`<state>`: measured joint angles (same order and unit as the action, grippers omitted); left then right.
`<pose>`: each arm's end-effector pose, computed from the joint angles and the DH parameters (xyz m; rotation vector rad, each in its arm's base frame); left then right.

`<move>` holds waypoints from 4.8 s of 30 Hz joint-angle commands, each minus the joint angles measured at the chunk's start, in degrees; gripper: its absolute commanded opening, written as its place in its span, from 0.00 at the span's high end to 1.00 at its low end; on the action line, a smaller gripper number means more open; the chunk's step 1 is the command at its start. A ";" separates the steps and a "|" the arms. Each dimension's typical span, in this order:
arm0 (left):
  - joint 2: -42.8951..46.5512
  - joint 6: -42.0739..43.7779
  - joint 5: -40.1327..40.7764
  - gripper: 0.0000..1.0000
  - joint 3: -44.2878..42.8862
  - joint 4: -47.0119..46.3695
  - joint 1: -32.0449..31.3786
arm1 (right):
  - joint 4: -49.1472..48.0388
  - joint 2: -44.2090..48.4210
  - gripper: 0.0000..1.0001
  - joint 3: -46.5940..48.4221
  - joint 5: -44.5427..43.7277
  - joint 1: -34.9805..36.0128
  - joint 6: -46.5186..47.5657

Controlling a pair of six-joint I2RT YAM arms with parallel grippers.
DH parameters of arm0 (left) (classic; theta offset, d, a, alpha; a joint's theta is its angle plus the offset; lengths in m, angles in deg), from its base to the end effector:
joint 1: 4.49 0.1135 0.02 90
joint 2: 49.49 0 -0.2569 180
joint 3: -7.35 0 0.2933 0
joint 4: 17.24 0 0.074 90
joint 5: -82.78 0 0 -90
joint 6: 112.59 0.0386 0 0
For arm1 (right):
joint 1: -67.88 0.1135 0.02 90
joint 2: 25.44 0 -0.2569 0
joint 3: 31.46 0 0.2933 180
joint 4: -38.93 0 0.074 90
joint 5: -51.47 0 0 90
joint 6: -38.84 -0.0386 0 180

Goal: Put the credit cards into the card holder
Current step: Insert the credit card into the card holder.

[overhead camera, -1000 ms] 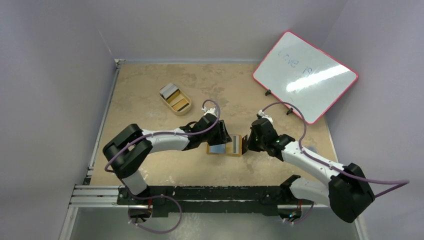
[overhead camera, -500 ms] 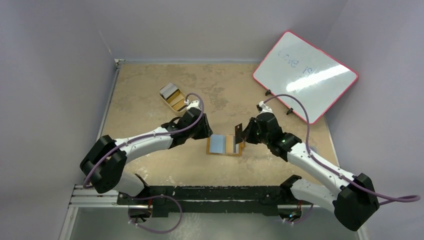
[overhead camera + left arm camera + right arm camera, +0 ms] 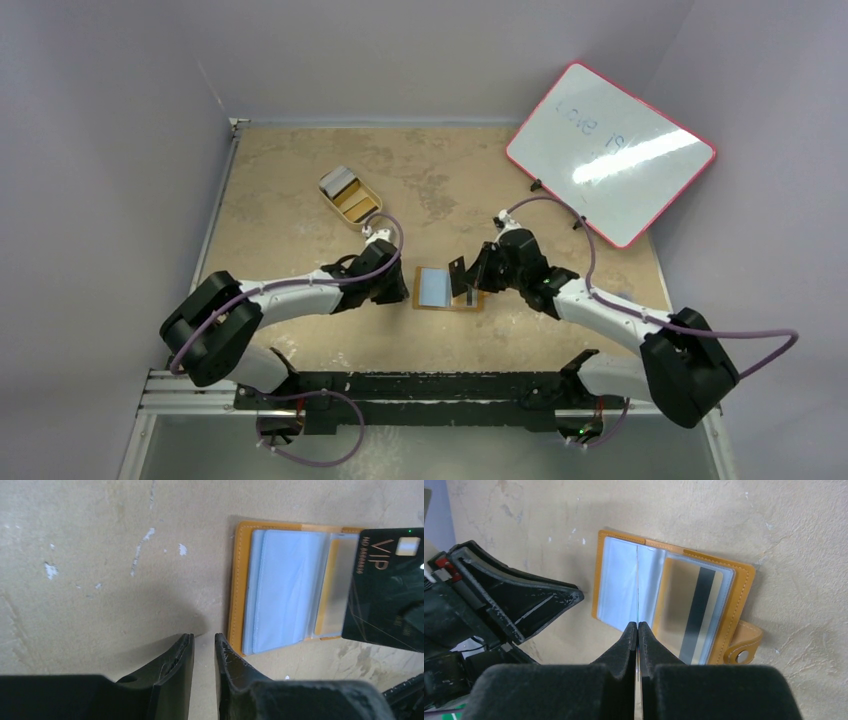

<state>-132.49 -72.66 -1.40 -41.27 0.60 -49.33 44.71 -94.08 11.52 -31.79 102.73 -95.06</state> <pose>0.2152 -0.2085 0.1140 -0.1617 2.5627 -0.5590 0.2326 0.1675 0.1672 0.1040 2.2599 0.9072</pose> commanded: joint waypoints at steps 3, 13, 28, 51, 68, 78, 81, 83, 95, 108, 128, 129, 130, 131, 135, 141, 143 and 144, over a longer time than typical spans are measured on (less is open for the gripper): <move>0.56 -2.20 -2.85 0.82 1.56 -6.82 -1.60 | -7.05 -2.54 1.00 -1.88 1.69 0.17 -1.07; 0.52 -5.03 -4.96 0.90 3.99 -11.23 -2.69 | -12.32 -7.88 1.00 -4.50 3.97 0.14 -2.15; -1.59 -5.66 -4.96 0.95 5.00 -13.69 -3.38 | -18.07 -11.59 1.00 -6.73 5.74 0.17 -2.82; -1.43 -4.87 -3.19 0.95 3.15 -11.83 -3.41 | -12.48 -13.88 0.87 -5.04 5.53 0.19 -1.60; 2.89 -5.75 -1.63 0.85 3.39 -14.34 -3.41 | 3.91 -8.16 0.55 2.48 -4.97 0.20 1.89; -1.58 -6.51 -2.09 0.87 3.23 -20.04 -3.41 | -0.32 -10.41 0.64 2.23 -1.64 2.76 2.89; -1.98 -6.80 -2.24 0.88 3.38 -20.98 -3.35 | -2.03 -10.45 0.67 1.89 -0.02 3.58 2.50; -2.24 -6.85 -1.93 0.89 3.32 -20.33 -3.40 | -3.43 -11.16 0.68 1.79 1.25 4.00 1.97; 0.40 -4.86 -0.51 0.89 2.26 -13.24 -2.03 | -7.48 -14.89 0.64 3.71 3.56 4.79 4.50; 1.57 -6.37 -5.20 0.85 2.99 -17.56 1.36 | -3.12 -16.55 0.53 7.93 -0.83 4.79 4.52; 1.12 -5.79 -5.38 0.77 3.33 -17.96 2.02 | -14.81 -18.71 0.62 4.63 9.25 4.88 6.38; 1.38 -5.75 -5.08 0.76 3.33 -17.59 1.99 | -14.50 -18.74 0.62 4.66 9.41 4.88 6.65; 1.70 -5.75 -4.91 0.74 3.33 -17.23 2.00 | -14.08 -18.80 0.62 4.87 9.81 4.88 6.81; 1.84 -5.74 -4.72 0.73 3.47 -17.01 2.03 | -13.75 -18.74 0.62 4.92 10.09 4.88 7.07; 2.10 -6.21 -4.28 0.71 4.47 -17.61 2.04 | -10.71 -17.05 0.62 5.17 9.01 4.87 6.92; 0.19 -6.56 -4.41 0.89 5.05 -19.13 2.00 | -7.28 -16.58 0.53 6.24 4.12 4.88 6.33; -0.47 -6.22 -4.19 0.93 4.63 -18.60 2.03 | -7.35 -17.54 0.53 6.82 3.64 4.87 6.37; -0.76 -6.11 -3.90 0.94 4.54 -18.27 1.96 | -7.37 -18.05 0.53 6.96 3.52 4.86 6.19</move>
<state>-132.32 -79.04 -6.47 -36.42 -15.40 -47.62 36.30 -111.83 16.22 -26.02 107.36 -89.27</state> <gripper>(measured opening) 0.081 0.464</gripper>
